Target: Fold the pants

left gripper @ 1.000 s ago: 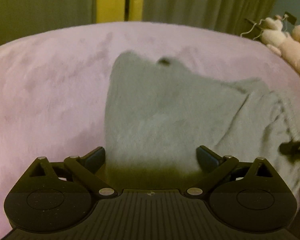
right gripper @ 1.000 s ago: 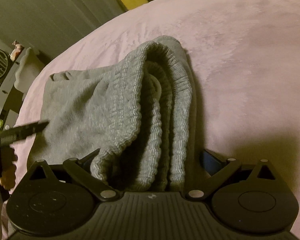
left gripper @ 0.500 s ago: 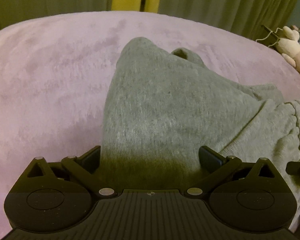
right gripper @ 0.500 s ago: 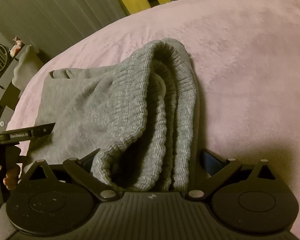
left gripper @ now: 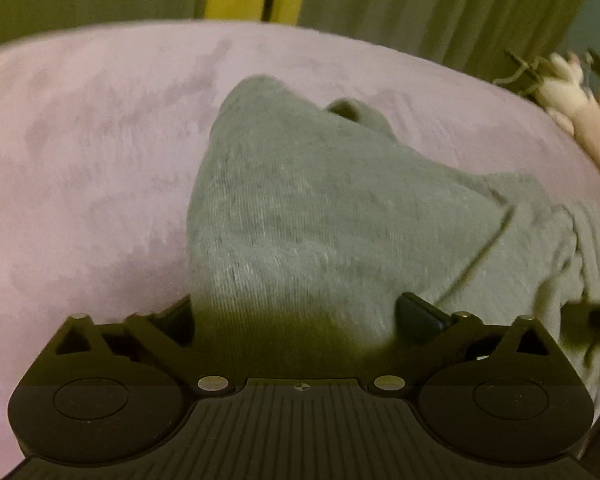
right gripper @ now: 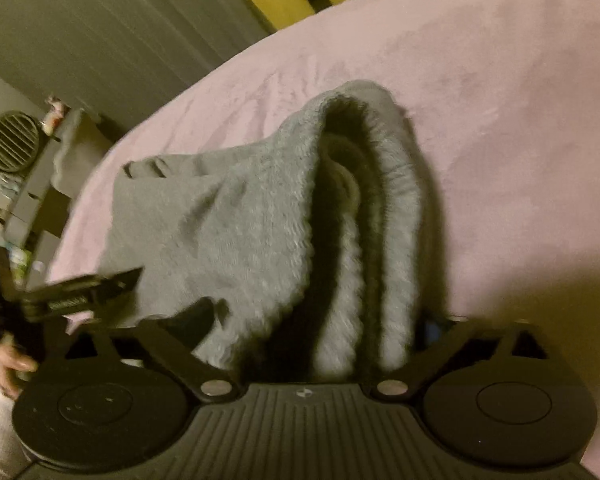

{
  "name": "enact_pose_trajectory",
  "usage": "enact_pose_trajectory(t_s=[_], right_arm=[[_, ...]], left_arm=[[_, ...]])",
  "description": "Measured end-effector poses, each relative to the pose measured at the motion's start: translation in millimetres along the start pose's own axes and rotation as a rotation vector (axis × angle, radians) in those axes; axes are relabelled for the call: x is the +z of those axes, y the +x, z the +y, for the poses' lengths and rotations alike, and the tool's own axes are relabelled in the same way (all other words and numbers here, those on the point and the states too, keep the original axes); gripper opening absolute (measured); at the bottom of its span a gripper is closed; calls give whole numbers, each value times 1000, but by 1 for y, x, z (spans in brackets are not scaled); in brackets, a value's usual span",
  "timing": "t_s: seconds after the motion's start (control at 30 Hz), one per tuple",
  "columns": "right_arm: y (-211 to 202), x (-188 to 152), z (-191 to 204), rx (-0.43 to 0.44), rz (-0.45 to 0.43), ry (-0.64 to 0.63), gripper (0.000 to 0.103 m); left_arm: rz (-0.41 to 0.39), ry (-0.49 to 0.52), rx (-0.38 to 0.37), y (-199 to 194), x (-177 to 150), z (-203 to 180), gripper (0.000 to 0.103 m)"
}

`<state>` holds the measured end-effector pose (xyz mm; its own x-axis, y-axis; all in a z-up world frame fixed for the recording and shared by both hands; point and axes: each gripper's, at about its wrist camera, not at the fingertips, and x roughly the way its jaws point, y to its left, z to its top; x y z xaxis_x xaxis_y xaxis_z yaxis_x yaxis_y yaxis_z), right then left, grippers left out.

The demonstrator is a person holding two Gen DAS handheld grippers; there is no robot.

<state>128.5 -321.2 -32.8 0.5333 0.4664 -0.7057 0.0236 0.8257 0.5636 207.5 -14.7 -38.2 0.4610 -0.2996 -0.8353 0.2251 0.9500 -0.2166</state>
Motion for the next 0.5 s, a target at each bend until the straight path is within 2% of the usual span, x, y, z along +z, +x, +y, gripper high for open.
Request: enact_pose_trajectory(t_s=[0.03, 0.07, 0.1, 0.13, 0.17, 0.2, 0.3, 0.4, 0.5], right_arm=[[2, 2, 2, -9, -6, -1, 101], [4, 2, 5, -21, -11, -9, 99], [4, 2, 7, -38, -17, -14, 91], [2, 1, 11, -70, -27, -34, 84], [-1, -1, 13, -99, -33, -52, 70], [-5, -3, 12, -103, -41, -54, 62], [-18, -6, 9, -66, -70, -8, 56], [-24, -6, 22, -93, -101, -29, 55], [-34, -2, 34, -89, -145, -61, 54]], left_arm=[[4, -10, 4, -1, 2, -2, 103], [10, -1, 12, -1, 4, -6, 93], [7, 20, 13, -5, 4, -11, 79], [-4, 39, 13, -11, 3, -16, 71], [-10, 57, 23, -15, 3, -21, 60], [-16, 74, 43, -19, 3, -24, 51], [-33, 54, 65, -33, 4, -28, 37], [-79, 61, 108, -48, 6, -35, 25], [-102, 50, 107, -62, 10, -38, 23]])
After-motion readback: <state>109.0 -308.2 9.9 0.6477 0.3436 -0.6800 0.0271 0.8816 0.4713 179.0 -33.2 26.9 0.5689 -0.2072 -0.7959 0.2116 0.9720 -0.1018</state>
